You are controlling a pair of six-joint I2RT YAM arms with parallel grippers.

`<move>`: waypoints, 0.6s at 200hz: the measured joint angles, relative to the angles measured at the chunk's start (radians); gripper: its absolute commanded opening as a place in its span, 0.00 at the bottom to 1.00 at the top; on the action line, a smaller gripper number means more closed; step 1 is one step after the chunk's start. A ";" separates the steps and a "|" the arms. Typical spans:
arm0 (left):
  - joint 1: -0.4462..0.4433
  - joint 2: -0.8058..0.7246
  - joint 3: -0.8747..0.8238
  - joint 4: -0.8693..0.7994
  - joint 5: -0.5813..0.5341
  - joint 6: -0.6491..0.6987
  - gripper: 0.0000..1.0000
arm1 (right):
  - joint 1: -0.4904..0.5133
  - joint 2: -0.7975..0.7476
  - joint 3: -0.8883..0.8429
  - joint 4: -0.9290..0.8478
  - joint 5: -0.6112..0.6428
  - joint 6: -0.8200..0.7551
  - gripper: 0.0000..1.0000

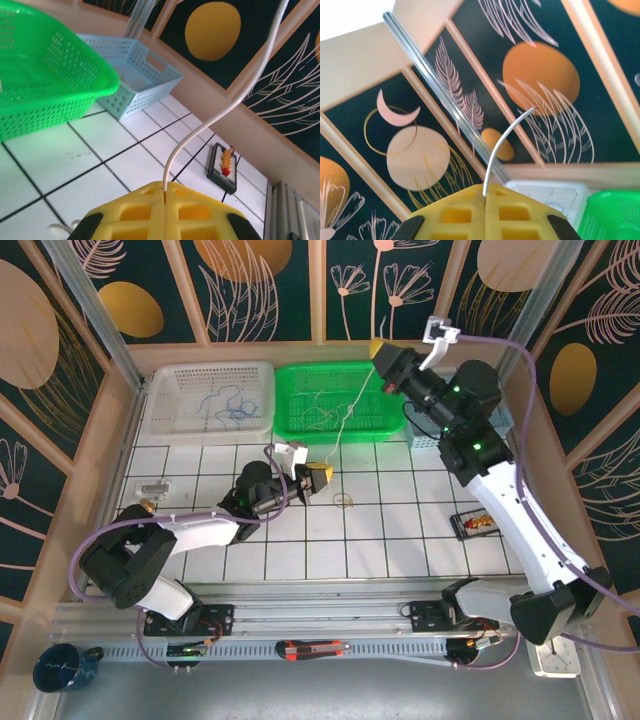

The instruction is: Untangle the cables

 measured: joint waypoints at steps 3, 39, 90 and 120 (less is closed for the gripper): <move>0.000 0.000 -0.006 0.001 -0.003 0.000 0.00 | -0.002 -0.003 0.003 0.002 0.000 0.000 0.00; 0.000 0.000 -0.048 0.021 -0.025 0.000 0.00 | -0.034 -0.034 0.022 0.016 0.000 0.001 0.00; 0.000 0.000 -0.060 0.037 -0.041 0.008 0.00 | -0.046 -0.029 0.022 0.023 -0.032 0.033 0.00; 0.000 0.000 -0.062 0.035 -0.050 0.009 0.00 | -0.042 -0.008 0.022 0.047 -0.084 0.055 0.00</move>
